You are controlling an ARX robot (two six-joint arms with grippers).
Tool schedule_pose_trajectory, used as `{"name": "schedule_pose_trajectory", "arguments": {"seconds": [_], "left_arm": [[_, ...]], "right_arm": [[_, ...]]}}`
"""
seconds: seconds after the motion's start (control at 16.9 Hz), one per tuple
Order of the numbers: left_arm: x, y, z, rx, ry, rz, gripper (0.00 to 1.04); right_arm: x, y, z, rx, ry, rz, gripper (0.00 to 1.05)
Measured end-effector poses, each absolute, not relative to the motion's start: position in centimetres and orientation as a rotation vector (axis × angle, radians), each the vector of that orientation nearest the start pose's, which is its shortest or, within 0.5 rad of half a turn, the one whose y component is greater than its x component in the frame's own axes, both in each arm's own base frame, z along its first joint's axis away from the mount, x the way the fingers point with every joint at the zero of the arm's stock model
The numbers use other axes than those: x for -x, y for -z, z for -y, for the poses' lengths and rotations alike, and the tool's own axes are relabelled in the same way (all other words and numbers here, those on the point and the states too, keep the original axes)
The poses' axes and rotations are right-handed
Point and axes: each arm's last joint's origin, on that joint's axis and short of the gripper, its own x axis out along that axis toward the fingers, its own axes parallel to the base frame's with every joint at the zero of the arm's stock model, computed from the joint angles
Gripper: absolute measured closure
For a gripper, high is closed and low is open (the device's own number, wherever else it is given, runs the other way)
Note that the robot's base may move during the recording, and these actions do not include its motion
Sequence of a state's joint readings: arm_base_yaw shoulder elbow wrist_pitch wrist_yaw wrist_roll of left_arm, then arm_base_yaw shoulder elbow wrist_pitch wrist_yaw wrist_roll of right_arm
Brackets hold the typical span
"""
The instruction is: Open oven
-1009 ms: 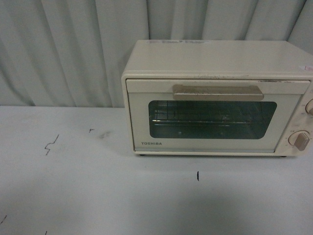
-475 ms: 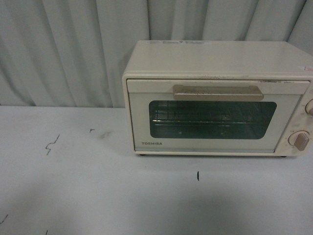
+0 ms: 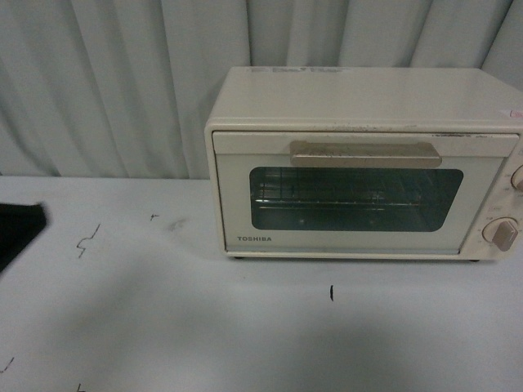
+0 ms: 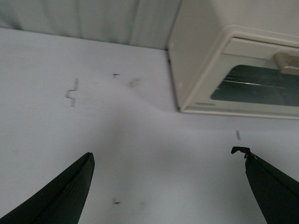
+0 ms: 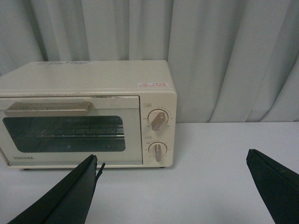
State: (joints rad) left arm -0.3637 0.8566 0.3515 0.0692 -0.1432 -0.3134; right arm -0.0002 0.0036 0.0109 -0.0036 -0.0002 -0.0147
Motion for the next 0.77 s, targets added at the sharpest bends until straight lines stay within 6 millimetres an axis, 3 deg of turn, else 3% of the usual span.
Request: {"name": "schedule_pose_trajectory", "arguments": {"seconds": [0.65,0.71,0.77], "left_arm": [[-20.6,-18.5,11.4,0.323,0.283,-0.533,0.07],[-22.2,-15.8,14.9,0.415,0.364,-0.648,0.07],[-23.6,-11.8,17.7,0.553,0.363,-0.811,0.07]], "right_arm": [[-9.7,-16.7,0.0,0.015,0.000,0.004,0.06],[-9.7,-16.7,0.0,0.015,0.000,0.004,0.06],[-9.7,-16.7,0.0,0.015,0.000,0.004,0.06]]}}
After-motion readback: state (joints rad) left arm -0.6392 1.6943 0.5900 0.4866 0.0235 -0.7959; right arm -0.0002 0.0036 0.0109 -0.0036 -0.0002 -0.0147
